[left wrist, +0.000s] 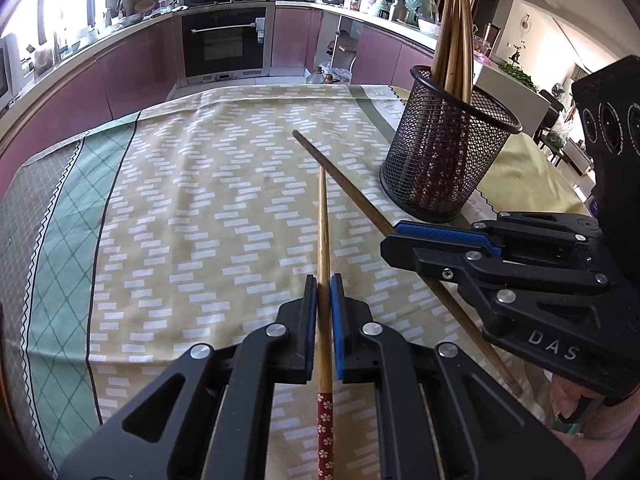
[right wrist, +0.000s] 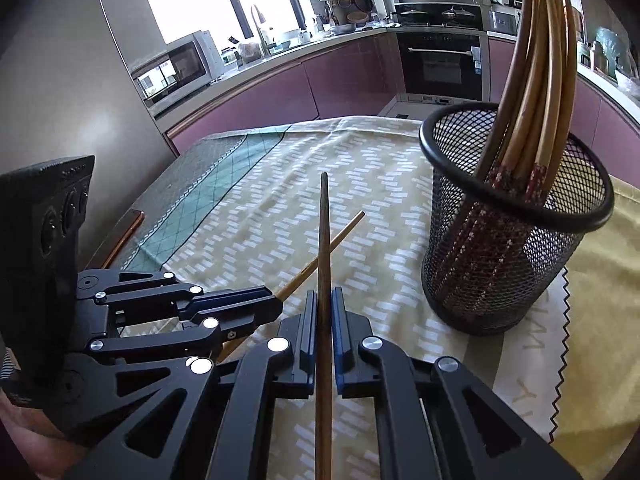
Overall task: Organize utensils
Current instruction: 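Lift both held chopsticks upright toward the mesh cup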
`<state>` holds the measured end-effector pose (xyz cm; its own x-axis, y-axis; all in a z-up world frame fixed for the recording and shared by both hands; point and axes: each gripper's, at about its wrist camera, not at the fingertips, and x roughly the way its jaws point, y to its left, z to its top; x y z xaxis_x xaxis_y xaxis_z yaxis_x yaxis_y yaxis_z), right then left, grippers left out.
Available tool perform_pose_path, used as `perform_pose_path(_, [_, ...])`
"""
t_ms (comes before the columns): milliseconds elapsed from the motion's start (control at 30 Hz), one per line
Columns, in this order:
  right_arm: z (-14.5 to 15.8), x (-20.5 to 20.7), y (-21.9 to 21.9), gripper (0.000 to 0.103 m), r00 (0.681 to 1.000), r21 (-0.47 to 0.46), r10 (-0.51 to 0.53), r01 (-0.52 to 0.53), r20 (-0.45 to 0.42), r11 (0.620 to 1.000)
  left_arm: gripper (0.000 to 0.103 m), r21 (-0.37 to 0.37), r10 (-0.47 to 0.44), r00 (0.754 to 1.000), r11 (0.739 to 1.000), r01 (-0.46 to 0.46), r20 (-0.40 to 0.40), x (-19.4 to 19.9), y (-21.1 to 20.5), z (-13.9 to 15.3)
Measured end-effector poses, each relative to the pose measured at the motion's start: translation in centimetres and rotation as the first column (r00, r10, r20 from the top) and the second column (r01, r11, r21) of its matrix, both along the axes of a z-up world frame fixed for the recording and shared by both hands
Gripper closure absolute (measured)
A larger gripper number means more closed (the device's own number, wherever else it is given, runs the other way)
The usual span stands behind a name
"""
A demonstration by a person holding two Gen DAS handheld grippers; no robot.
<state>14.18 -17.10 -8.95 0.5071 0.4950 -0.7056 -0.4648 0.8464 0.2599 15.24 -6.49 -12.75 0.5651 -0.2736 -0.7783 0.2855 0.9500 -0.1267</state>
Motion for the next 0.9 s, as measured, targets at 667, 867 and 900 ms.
perform_pose_path(667, [5.0, -2.8, -4.2, 0.097, 0.99, 0.107, -0.041, 0.027, 0.133, 0.994, 0.095, -0.092, -0.035, 0.995, 0.995, 0.044, 0.093, -2.5, 0.5, 5.5])
perform_pose_path(867, [5.8, -3.0, -5.1, 0.097, 0.987, 0.127, -0.057, 0.038, 0.149, 0.991, 0.095, -0.115, -0.042, 0.994, 0.992, 0.054, 0.104, -3.1, 0.4, 6.6])
perform_pose_path(900, [5.9, -3.0, -5.2, 0.097, 0.987, 0.129, -0.059, 0.039, 0.152, 0.991, 0.095, -0.118, -0.043, 0.993, 0.991, 0.055, 0.108, -3.2, 0.3, 6.7])
